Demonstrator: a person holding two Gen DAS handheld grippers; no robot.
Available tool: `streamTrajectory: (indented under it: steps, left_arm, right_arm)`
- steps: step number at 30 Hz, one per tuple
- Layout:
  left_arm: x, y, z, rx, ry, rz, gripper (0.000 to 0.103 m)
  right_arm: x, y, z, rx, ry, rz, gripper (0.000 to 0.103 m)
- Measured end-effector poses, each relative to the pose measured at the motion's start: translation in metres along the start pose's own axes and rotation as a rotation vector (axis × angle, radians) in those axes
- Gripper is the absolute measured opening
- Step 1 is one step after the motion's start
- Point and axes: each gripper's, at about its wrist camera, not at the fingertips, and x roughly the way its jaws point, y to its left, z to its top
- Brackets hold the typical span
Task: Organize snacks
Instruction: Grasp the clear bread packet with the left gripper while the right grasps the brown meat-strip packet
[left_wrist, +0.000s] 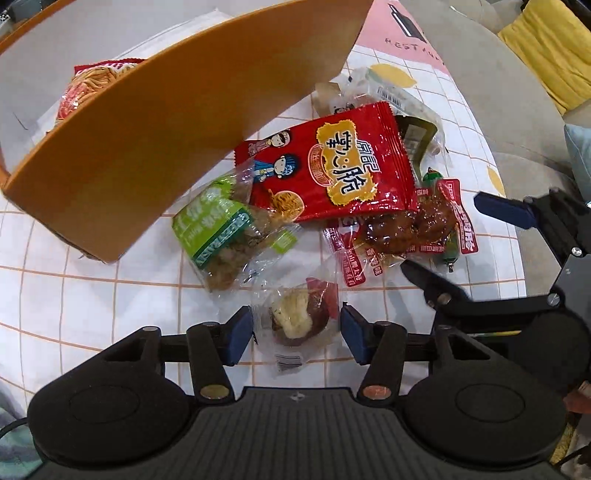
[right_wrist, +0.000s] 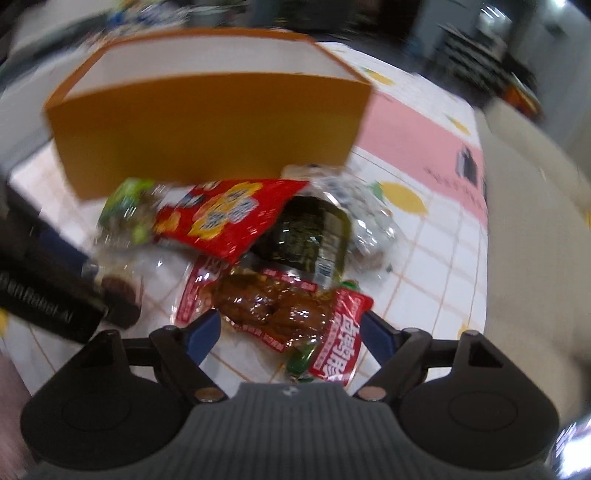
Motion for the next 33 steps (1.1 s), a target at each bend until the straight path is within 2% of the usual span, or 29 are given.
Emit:
streamTrajectory:
  steps: [5, 9, 16, 21, 23, 24, 26, 33]
  left_arm:
    - [0.001, -0.001, 0.001, 0.014, 0.0, -0.005, 0.056]
    - [0.001, 0.0, 0.002, 0.008, 0.003, -0.013, 0.056]
    - [0.001, 0.002, 0.001, 0.008, 0.007, -0.017, 0.056]
    - [0.0, 0.003, 0.001, 0.007, 0.007, -0.008, 0.056]
    - [0.0, 0.003, 0.001, 0.006, 0.007, -0.003, 0.055]
    - [0.0, 0.003, 0.001, 0.005, 0.006, 0.0, 0.055]
    - [-0.001, 0.003, 0.0, 0.007, 0.006, 0.006, 0.055]
    - [-0.003, 0.001, -0.003, 0.022, 0.001, 0.007, 0.05]
  right_arm:
    - [0.006, 0.01, -0.001, -0.143, -0.009, -0.002, 0.078]
    - [0.016, 0.011, -0.001, -0.169, 0.004, 0.024, 0.076]
    - [0.022, 0.007, -0.005, -0.183, -0.016, 0.054, 0.084]
    - [0.024, 0.005, -0.002, -0.223, -0.004, 0.079, 0.083]
    - [0.023, 0.005, -0.002, -0.231, -0.005, 0.083, 0.075]
    - [0.021, 0.006, -0.003, -0.242, -0.011, 0.07, 0.057]
    - [0.018, 0.01, -0.004, -0.281, -0.009, 0.002, 0.054]
    - [0.001, 0.011, -0.004, -0.214, -0.031, 0.006, 0.043]
